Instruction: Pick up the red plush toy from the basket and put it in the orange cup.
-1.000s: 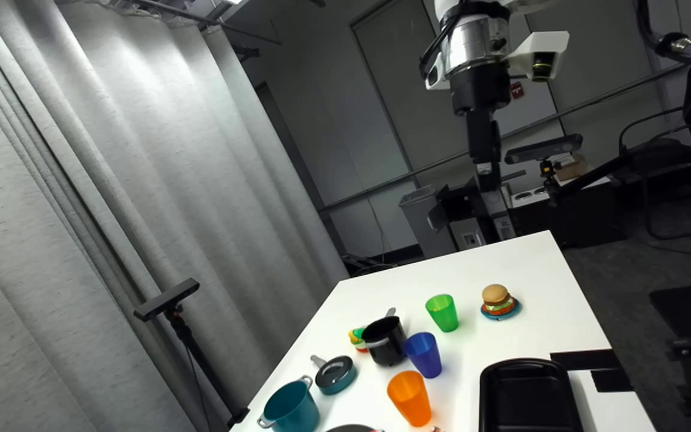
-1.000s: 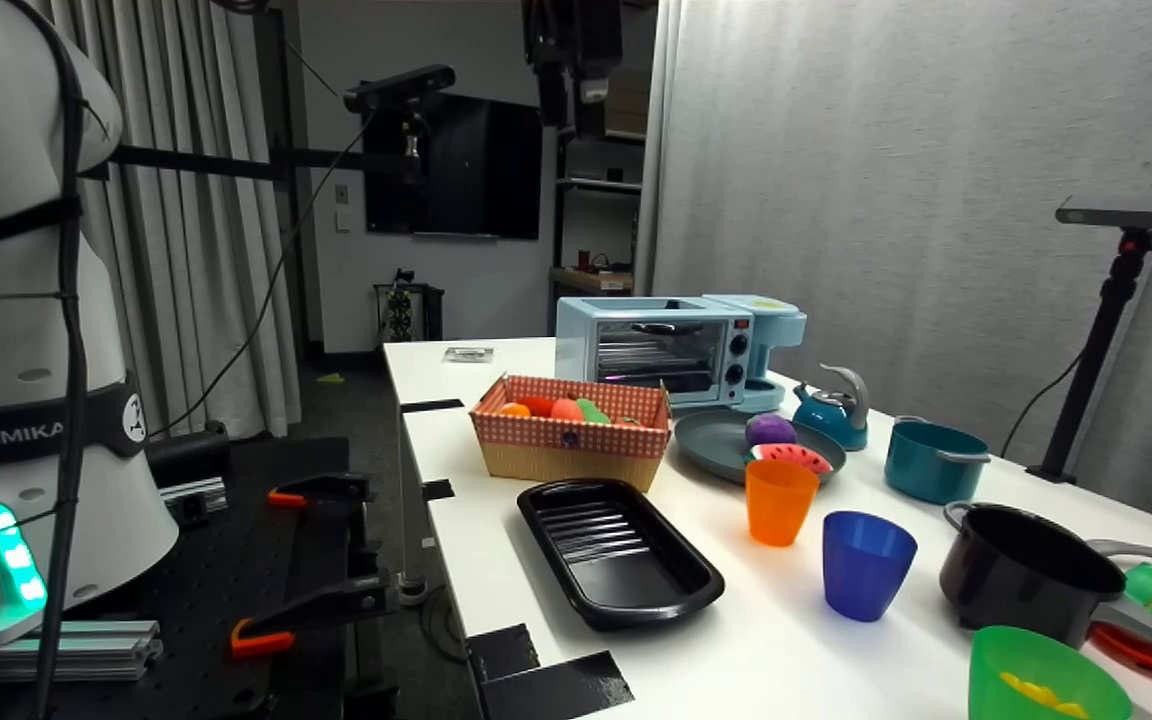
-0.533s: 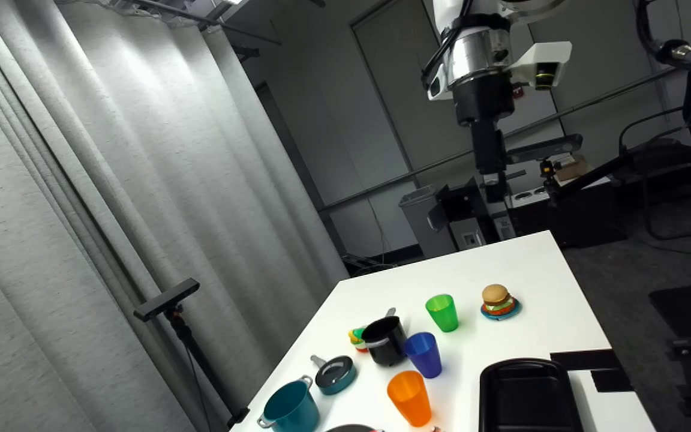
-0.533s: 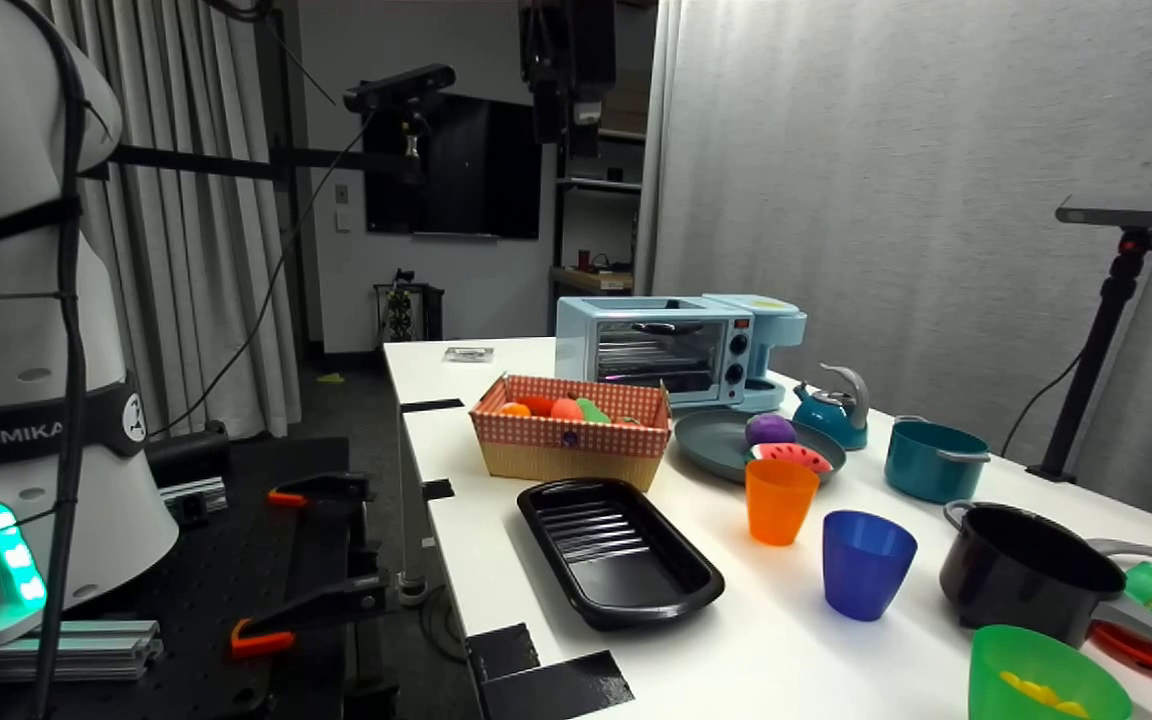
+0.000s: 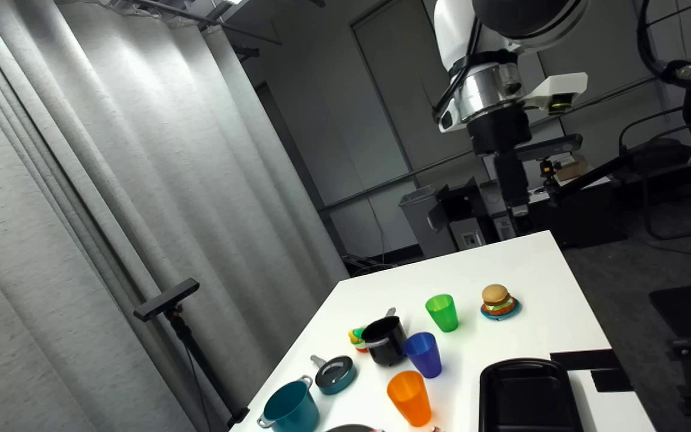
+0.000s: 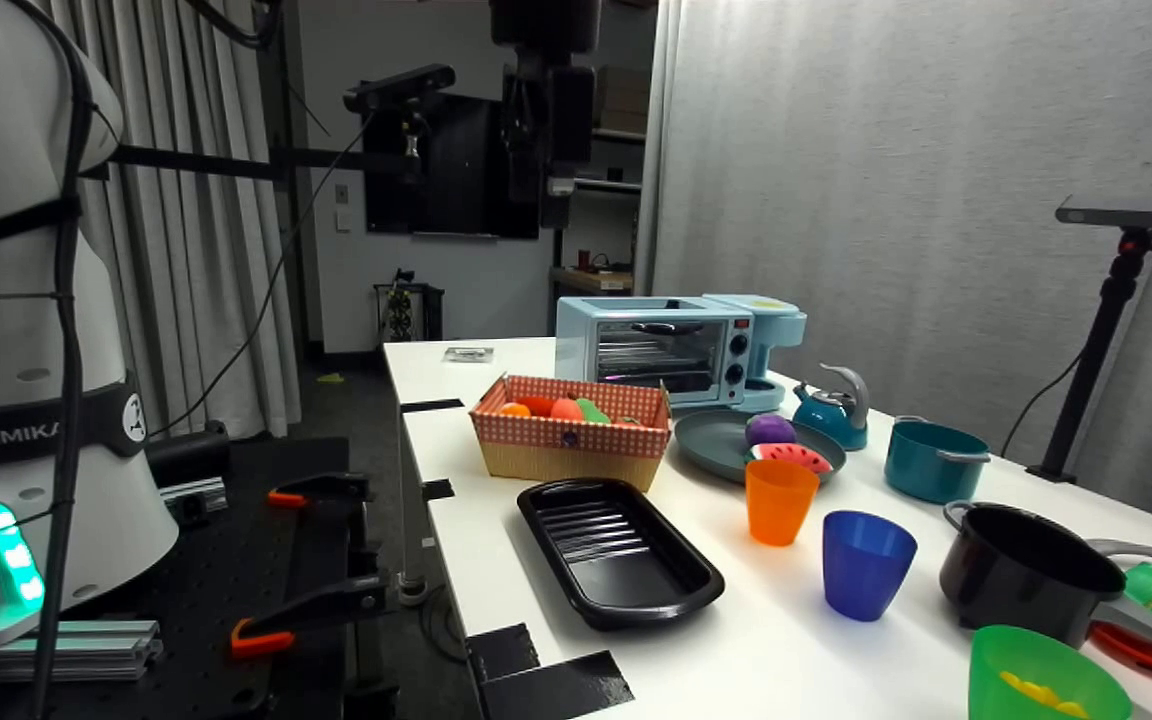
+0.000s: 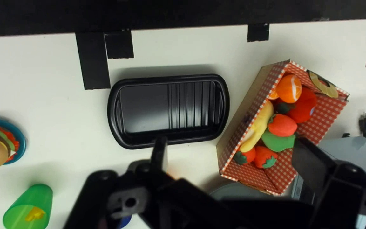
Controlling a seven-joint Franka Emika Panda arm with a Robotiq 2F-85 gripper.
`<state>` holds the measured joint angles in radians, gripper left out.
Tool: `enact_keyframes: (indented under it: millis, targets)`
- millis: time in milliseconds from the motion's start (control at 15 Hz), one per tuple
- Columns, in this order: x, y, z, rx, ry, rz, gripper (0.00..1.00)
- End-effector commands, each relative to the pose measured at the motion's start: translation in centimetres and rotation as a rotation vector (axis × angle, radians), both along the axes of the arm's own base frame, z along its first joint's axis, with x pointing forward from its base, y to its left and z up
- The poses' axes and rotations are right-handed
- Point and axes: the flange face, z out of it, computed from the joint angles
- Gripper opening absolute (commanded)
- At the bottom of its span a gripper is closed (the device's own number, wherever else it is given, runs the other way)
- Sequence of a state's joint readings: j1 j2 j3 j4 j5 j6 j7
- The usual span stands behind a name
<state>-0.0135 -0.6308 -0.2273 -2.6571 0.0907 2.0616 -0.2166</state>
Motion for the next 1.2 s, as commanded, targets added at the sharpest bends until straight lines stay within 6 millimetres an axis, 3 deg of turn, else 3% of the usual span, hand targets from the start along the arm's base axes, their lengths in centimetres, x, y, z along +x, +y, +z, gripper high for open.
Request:
enact_keyframes:
  millis: [0, 533, 1133]
  targets:
    - [-0.3, 0.1, -2.4, -0.038, 0.057, 0.060, 1.00]
    - [-0.8, 2.6, -8.0, -0.072, 0.148, 0.252, 1.00]
    - [1.8, 8.1, -13.1, -0.124, 0.128, 0.568, 1.00]
